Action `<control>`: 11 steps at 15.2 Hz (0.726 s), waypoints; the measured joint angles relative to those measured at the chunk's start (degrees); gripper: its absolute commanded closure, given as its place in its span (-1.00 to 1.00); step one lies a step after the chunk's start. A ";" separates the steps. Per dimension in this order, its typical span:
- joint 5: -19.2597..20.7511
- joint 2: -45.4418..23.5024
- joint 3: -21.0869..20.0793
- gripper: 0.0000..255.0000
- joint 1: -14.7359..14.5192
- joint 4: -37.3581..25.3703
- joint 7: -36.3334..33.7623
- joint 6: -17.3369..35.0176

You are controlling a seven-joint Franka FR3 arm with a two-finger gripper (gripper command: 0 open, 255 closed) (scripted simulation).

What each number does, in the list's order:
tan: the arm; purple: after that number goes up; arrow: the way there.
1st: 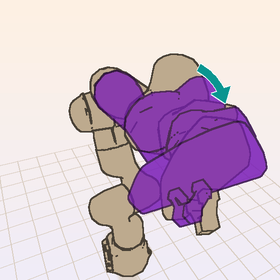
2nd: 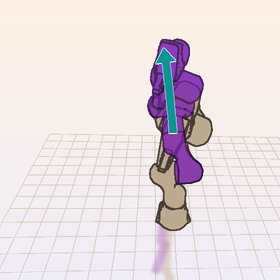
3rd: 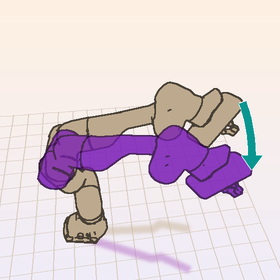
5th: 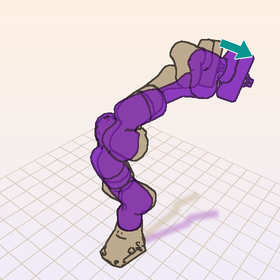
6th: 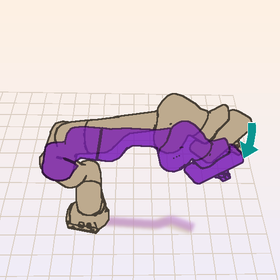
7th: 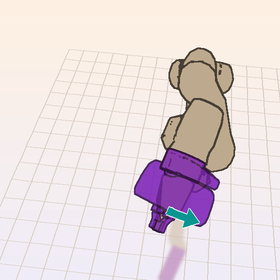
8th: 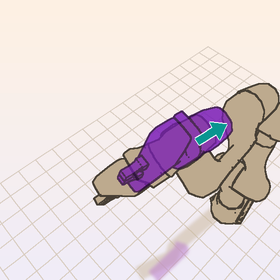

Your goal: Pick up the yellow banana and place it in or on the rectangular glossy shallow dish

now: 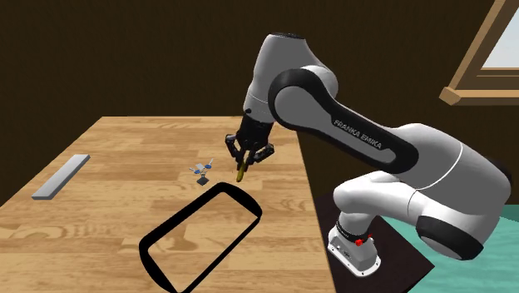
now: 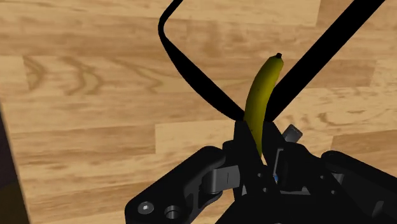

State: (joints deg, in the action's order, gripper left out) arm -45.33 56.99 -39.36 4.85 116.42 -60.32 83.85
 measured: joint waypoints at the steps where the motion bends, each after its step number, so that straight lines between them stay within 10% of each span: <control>1: -0.73 -0.71 -1.78 1.00 0.66 -1.54 -1.37 0.46; 11: -4.62 -6.40 -16.38 1.00 8.93 -15.82 -11.61 3.58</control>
State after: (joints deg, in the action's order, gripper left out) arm -49.95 50.59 -55.74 13.78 100.60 -71.93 87.43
